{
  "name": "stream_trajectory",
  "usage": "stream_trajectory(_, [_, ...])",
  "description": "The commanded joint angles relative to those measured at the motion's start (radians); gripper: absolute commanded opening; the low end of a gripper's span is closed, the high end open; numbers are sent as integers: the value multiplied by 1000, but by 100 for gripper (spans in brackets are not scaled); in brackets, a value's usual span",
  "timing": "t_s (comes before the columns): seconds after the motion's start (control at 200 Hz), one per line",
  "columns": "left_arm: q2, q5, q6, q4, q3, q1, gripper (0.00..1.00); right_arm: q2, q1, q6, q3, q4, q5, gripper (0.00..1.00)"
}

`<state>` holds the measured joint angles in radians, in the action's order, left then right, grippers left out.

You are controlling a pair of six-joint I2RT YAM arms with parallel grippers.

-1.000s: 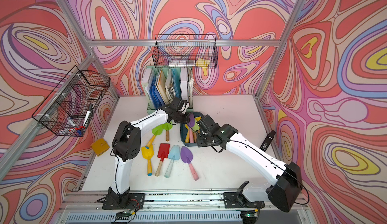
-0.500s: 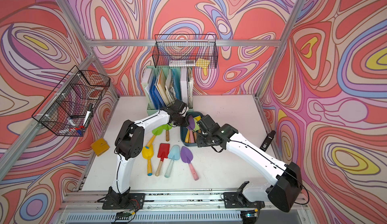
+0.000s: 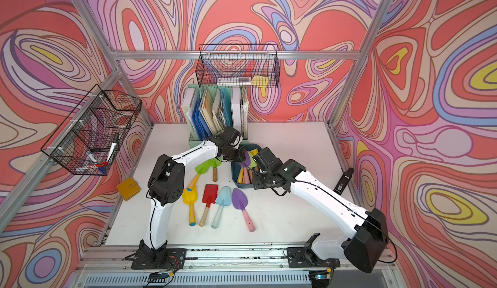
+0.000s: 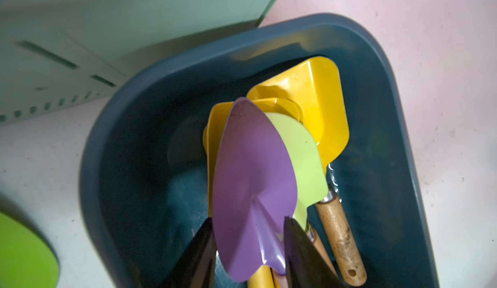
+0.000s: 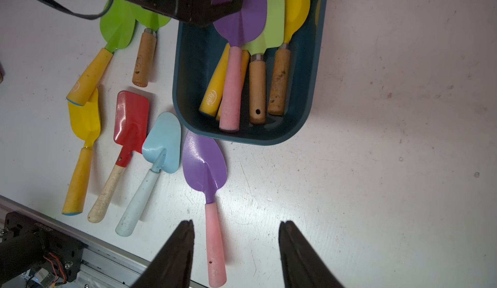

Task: Put the shovel into the storage box
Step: Place the shovel in the storage box, then pick up the shovel from the center of the board.

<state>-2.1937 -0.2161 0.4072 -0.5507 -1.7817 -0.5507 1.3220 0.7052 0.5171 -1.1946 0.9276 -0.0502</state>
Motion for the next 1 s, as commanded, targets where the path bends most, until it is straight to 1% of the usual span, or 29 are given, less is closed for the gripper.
stream_trajectory(0.0, [-4,36,-22,-70,-32,2,47,0,-5,-4,3,-8,6,53])
stream_trajectory(0.336, [30,94,-44,-126,-74,-5,50,0,-6,-6,6,-3,10,52])
stream_trajectory(0.466, [75,100,-41,-119,-66,-10,61,9,-6,-11,6,19,20,53])
stream_trajectory(0.556, [114,101,-38,-105,-48,-14,65,22,-6,-17,7,44,29,53])
stream_trajectory(0.656, [167,97,-26,-83,-17,-16,67,39,-4,-24,14,67,57,53])
stream_trajectory(0.806, [274,75,2,-10,79,-15,68,58,23,-32,33,89,91,52])
stream_trajectory(0.881, [327,61,20,34,137,-16,69,77,57,-32,40,94,106,52])
stream_trajectory(0.996, [400,40,50,79,211,-15,69,120,136,-15,45,94,108,52])
